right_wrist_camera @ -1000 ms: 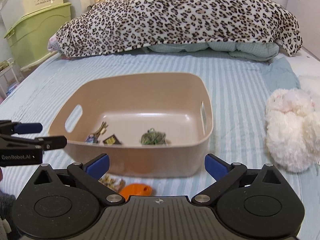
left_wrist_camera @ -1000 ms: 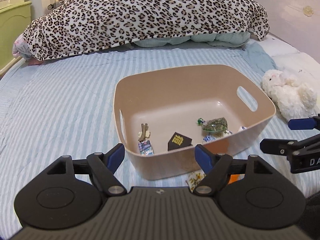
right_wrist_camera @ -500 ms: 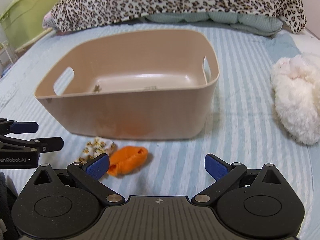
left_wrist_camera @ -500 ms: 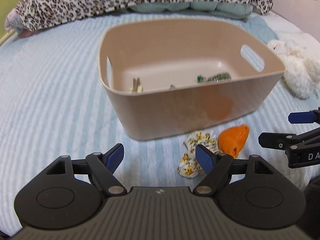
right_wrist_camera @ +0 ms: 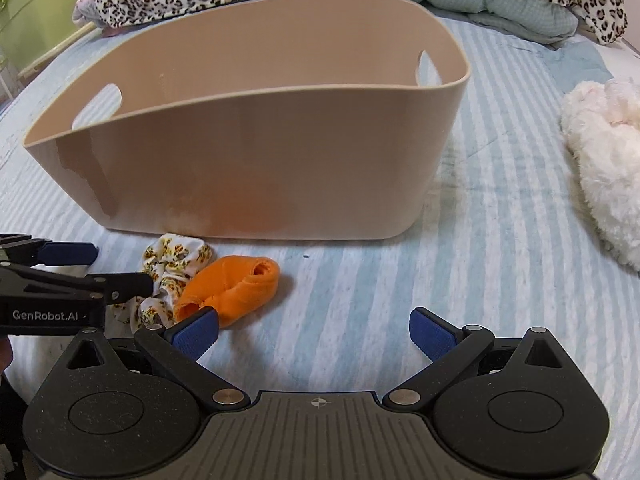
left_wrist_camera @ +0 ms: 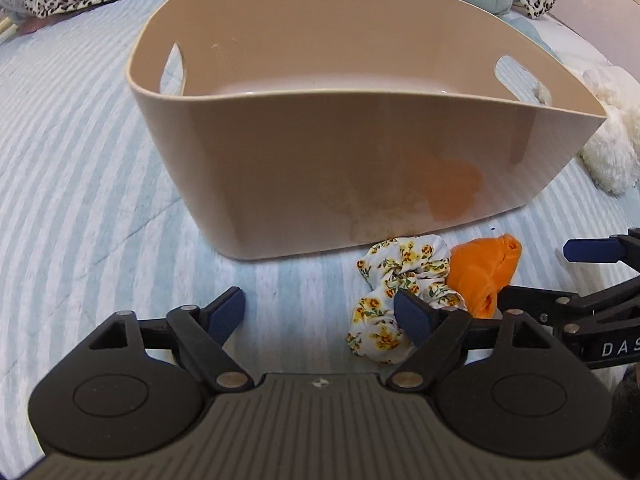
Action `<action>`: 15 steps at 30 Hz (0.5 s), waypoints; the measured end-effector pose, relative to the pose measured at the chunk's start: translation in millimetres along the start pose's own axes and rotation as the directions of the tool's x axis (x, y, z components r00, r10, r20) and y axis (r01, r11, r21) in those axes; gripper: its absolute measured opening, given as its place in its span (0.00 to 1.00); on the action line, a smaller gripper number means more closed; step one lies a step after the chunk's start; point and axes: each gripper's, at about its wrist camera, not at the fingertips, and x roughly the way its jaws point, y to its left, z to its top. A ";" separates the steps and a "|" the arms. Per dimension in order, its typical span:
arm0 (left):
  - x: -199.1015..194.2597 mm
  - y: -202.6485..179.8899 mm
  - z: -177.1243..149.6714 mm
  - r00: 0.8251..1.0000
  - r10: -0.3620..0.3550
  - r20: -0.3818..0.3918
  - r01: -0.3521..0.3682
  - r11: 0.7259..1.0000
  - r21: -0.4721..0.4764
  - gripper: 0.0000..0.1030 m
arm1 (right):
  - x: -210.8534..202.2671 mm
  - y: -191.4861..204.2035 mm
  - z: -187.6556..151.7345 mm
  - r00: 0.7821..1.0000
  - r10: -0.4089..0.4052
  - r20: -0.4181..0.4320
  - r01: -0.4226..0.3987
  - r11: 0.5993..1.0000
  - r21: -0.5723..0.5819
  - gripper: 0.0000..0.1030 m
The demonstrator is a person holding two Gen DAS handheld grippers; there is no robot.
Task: Organize objects
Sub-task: 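Grasp the floral scrunchie with the left tool while the right tool grasps the orange sock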
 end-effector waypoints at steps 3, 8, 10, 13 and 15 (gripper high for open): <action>2.1 -3.7 -1.9 1.000 0.016 0.015 -0.017 0.999 0.040 0.82 | 3.8 1.2 -0.6 1.000 0.007 0.013 -0.007 1.000 -0.006 1.00; 1.2 -3.7 -2.8 1.000 0.016 0.008 -0.016 0.999 0.033 0.72 | 12.2 0.2 0.2 1.000 0.026 0.012 -0.026 0.999 0.023 0.99; -1.8 -3.3 -2.4 1.000 -0.012 0.001 0.012 0.999 0.034 0.61 | 12.7 1.5 -0.4 0.999 0.042 0.017 -0.043 0.998 0.034 0.99; -3.7 -4.7 -2.3 0.999 -0.038 -0.025 0.040 0.997 0.062 0.42 | 8.2 4.9 -1.3 0.997 0.074 0.034 -0.075 0.997 0.025 0.96; -3.3 -4.5 -2.1 0.998 -0.049 -0.044 0.051 0.996 0.067 0.36 | 7.9 9.6 -2.2 0.996 0.085 0.042 -0.085 0.996 0.009 0.91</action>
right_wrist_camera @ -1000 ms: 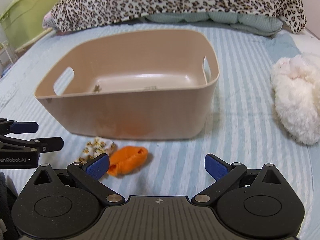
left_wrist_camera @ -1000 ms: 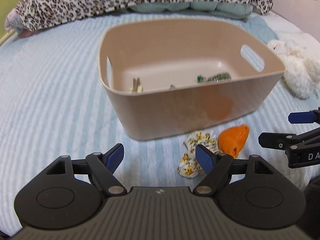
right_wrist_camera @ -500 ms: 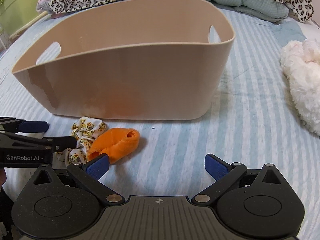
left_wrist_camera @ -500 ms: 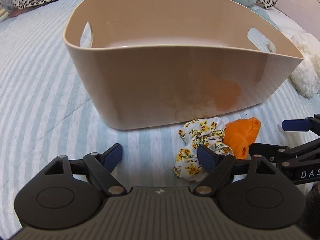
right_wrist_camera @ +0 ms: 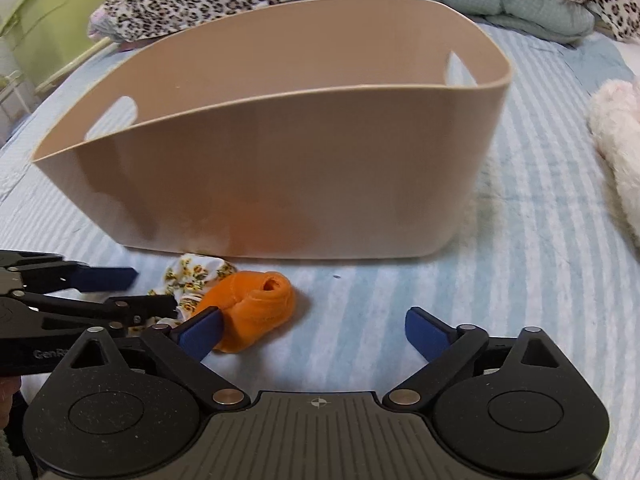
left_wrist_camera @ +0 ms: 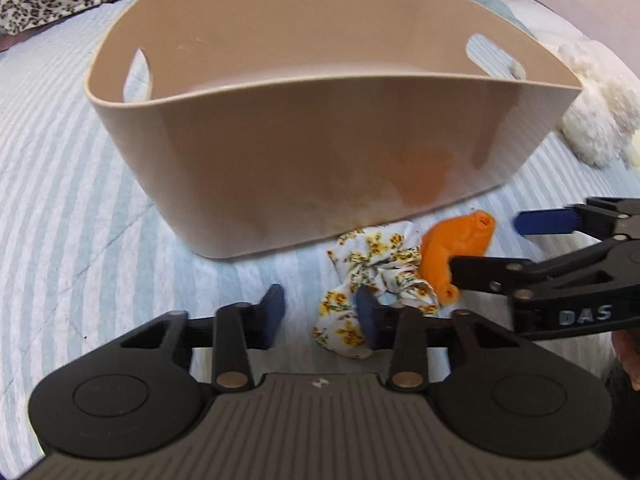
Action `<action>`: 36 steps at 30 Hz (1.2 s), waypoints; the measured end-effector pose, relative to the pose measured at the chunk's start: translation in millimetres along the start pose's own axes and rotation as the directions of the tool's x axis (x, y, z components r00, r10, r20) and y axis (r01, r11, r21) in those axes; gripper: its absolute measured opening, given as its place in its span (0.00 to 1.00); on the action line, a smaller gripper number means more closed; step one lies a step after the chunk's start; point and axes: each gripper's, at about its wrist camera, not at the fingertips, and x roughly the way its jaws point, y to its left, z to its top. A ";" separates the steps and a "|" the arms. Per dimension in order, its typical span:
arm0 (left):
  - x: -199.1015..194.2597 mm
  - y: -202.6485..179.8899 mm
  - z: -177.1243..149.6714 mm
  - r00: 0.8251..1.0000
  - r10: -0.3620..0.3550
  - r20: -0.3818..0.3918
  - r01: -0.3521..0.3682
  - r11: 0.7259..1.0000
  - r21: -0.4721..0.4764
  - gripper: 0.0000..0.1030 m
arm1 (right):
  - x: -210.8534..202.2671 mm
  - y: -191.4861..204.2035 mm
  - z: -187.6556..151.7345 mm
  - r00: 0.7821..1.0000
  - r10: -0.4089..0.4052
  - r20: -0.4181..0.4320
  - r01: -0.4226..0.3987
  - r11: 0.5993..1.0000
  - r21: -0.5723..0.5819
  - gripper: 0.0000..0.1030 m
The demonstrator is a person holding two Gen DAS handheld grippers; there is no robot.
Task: Organize objects
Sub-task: 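Grasp the floral scrunchie with the left tool while the right tool grasps the orange sock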
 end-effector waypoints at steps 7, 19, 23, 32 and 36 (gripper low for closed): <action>-1.8 3.8 1.5 0.996 -0.054 -0.067 0.053 0.998 -0.027 0.09 | 4.9 11.9 1.3 1.000 0.017 0.013 -0.016 0.999 -0.037 0.51; -18.8 1.1 -9.9 1.000 -0.006 -0.019 0.006 1.000 -0.021 0.02 | -11.2 12.0 -0.4 0.999 0.024 0.038 -0.023 0.999 -0.030 0.05; -30.5 8.3 -16.0 1.000 0.003 -0.007 -0.003 0.999 -0.033 0.02 | -32.4 -1.8 -7.7 0.998 0.013 0.065 -0.012 1.000 -0.020 0.05; -54.6 12.3 -20.9 0.999 0.008 0.044 -0.007 0.999 -0.036 0.02 | -54.4 -0.5 -7.8 0.994 0.019 0.112 -0.018 1.000 -0.011 0.05; -68.1 8.0 -21.3 0.997 0.010 0.075 -0.008 1.000 -0.030 0.01 | -65.0 7.4 -0.4 0.990 0.029 0.138 -0.027 0.999 -0.017 0.05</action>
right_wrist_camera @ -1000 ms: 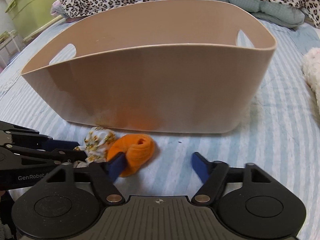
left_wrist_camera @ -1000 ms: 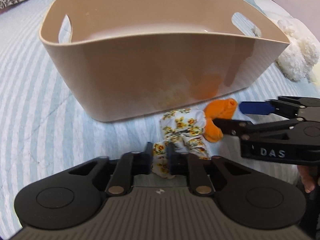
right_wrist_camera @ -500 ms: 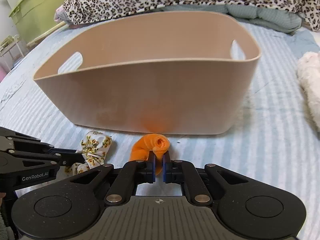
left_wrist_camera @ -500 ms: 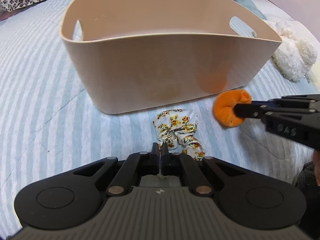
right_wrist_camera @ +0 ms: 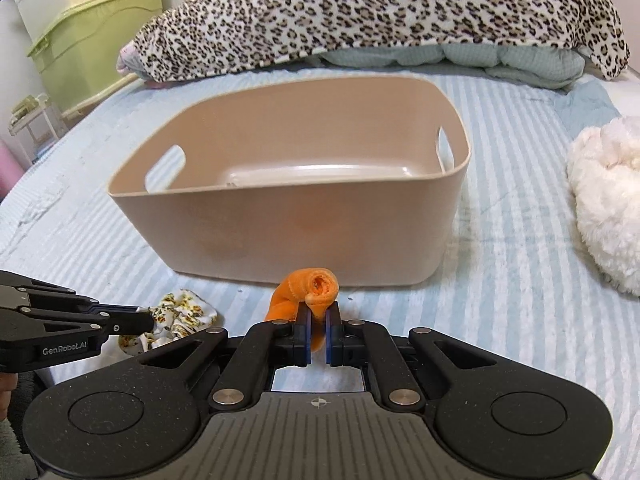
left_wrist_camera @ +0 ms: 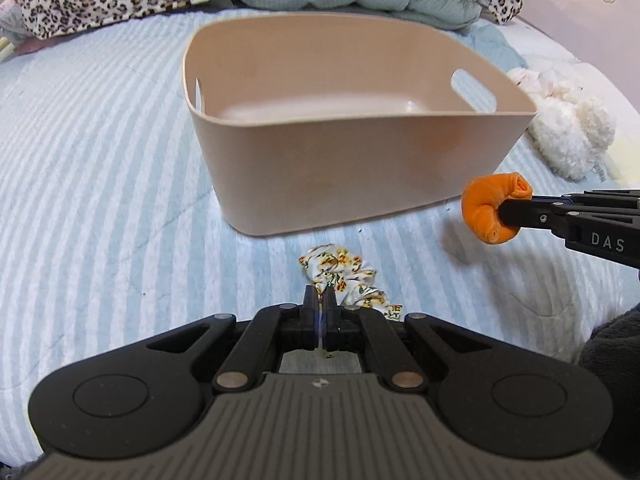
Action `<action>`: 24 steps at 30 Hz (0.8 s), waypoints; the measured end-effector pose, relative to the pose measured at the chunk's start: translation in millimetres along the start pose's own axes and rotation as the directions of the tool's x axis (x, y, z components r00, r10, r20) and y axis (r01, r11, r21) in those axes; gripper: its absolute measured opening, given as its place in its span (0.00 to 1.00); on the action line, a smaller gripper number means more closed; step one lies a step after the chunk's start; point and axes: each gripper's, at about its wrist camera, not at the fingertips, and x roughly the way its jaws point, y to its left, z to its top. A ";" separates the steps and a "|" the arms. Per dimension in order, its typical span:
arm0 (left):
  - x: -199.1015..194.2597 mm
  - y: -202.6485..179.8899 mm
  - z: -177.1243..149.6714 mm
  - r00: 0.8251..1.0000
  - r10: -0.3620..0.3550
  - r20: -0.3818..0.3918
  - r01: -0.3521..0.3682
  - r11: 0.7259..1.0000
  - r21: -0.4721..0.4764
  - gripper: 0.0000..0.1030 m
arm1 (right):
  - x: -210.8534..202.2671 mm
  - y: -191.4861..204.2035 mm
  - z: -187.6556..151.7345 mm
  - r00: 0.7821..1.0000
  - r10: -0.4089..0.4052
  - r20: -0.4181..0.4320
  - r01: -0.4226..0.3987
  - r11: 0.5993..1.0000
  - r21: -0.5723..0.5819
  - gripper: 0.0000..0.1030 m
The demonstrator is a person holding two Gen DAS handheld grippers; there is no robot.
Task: Organize objects
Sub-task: 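Carry the scrunchie and orange sock over the basket and release both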
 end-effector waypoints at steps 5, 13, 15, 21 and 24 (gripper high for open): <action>-17.0 -4.7 7.9 0.999 -0.001 0.050 0.001 1.000 0.007 0.01 | -16.9 3.7 5.5 0.999 0.013 0.040 -0.013 1.000 -0.002 0.05; -58.2 -9.4 28.5 0.987 -0.016 0.162 0.011 1.000 0.027 0.01 | -44.7 4.6 23.9 0.992 0.027 0.119 -0.028 1.000 0.003 0.05; -67.4 -10.1 36.3 0.981 -0.018 0.192 0.013 0.999 0.029 0.01 | -50.9 3.8 32.1 0.989 0.027 0.144 -0.028 1.000 0.005 0.05; -76.2 -9.5 67.6 0.964 0.026 0.265 -0.033 0.999 0.021 0.02 | -61.2 0.1 59.1 0.977 0.018 0.212 -0.021 1.000 0.012 0.05; -68.9 -8.4 85.4 0.959 0.056 0.279 -0.061 0.998 0.009 0.02 | -59.0 -3.3 72.5 0.972 0.005 0.233 -0.010 1.000 0.019 0.05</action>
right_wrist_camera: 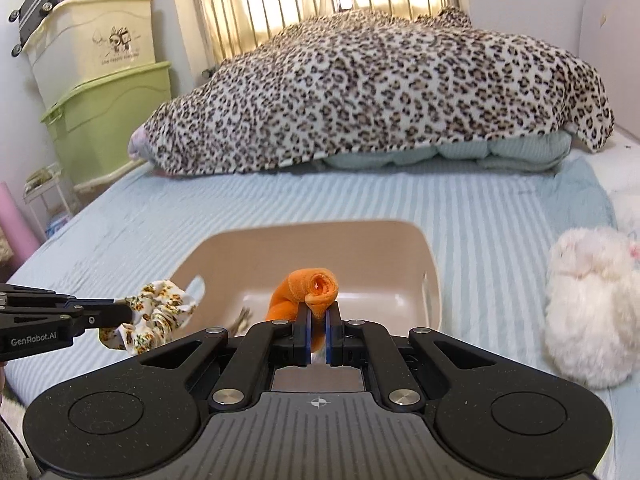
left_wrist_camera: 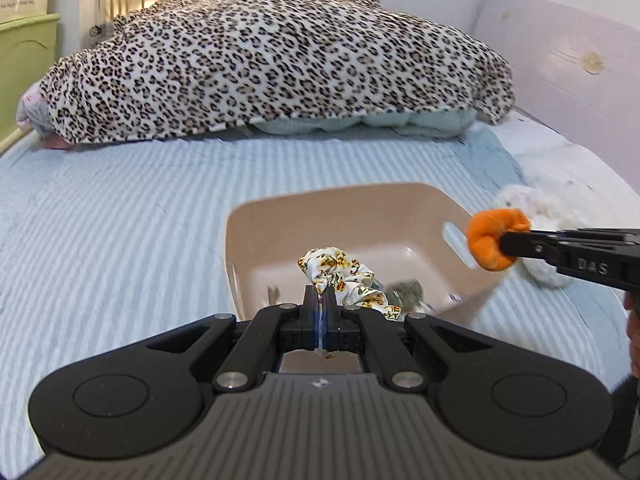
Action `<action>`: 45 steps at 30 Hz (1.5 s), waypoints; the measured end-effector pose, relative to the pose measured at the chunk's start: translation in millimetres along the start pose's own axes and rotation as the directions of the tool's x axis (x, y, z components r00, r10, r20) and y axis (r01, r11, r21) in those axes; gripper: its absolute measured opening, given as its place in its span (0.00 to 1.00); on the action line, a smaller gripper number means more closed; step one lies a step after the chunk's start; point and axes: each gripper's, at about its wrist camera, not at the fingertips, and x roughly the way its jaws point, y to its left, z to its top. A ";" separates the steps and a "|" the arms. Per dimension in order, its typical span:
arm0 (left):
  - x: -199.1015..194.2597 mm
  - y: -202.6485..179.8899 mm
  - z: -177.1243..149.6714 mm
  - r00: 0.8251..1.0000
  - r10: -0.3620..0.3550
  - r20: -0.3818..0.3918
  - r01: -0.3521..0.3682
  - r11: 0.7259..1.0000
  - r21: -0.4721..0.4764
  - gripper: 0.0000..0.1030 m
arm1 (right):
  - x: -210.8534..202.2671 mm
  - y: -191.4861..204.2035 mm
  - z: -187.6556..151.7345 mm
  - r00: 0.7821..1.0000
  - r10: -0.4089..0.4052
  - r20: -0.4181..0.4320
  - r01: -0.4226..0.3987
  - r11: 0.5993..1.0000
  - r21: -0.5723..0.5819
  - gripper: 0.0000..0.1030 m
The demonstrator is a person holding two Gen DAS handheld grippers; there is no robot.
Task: Organize objects
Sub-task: 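Carry the scrunchie and orange sock over the basket and release both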
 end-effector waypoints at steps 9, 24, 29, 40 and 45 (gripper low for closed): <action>68.6 -0.8 19.0 0.995 0.058 -0.076 -0.060 0.998 -0.018 0.02 | 44.0 -14.9 18.2 0.998 -0.054 -0.030 0.055 0.998 0.022 0.05; 148.7 4.1 0.0 0.953 0.132 -0.274 -0.139 0.990 -0.008 0.11 | 115.7 -25.0 5.7 0.967 -0.103 -0.234 0.107 0.994 0.007 0.10; 140.5 5.4 4.8 0.950 0.100 -0.295 -0.114 0.993 -0.033 0.40 | 111.9 -25.0 5.1 0.964 -0.101 -0.246 0.108 0.994 0.016 0.52; 91.3 1.7 12.8 0.969 0.119 -0.217 -0.133 0.990 -0.050 0.86 | 69.2 -14.7 11.2 0.972 -0.127 -0.196 0.121 0.992 -0.044 0.79; 70.7 1.8 8.8 0.972 0.116 -0.206 -0.131 0.989 -0.062 0.86 | 49.3 -9.4 9.4 0.976 -0.121 -0.181 0.117 0.993 -0.034 0.86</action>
